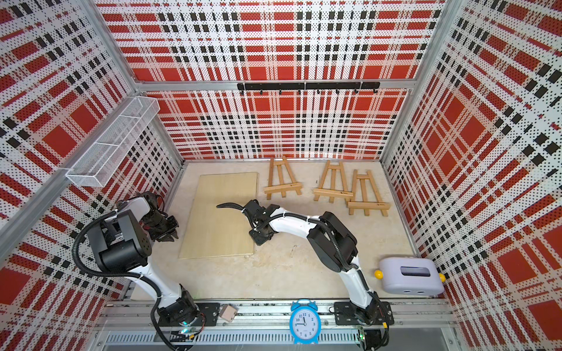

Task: Disassemble the easel
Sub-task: Adjust the drawing board at the center of the board.

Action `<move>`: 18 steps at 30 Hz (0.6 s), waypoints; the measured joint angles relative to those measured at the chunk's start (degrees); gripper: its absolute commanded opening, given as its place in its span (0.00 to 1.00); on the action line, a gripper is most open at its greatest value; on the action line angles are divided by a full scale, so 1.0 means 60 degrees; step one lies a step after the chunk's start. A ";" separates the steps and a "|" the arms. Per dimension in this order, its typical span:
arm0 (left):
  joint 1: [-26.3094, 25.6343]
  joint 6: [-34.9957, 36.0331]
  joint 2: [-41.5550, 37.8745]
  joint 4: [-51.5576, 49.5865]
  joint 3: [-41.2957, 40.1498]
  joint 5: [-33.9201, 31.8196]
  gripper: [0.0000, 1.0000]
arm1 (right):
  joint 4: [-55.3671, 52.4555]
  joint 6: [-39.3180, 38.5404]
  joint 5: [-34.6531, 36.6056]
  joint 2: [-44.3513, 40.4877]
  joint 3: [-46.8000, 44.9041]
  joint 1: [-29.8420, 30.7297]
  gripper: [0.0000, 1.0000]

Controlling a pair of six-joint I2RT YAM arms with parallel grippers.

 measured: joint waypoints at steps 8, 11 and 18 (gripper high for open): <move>0.0007 0.0153 0.0324 0.0142 0.0000 0.0219 0.11 | -0.0135 0.0095 -0.0117 0.0470 0.0342 0.0302 0.13; 0.0007 0.0215 0.0503 0.0142 0.0000 0.0302 0.09 | -0.0277 0.0135 -0.0095 0.0572 0.0565 0.0397 0.13; -0.0018 0.0317 0.0586 0.0153 0.0000 0.0630 0.08 | -0.0375 0.0321 -0.0076 0.0696 0.0769 0.0466 0.13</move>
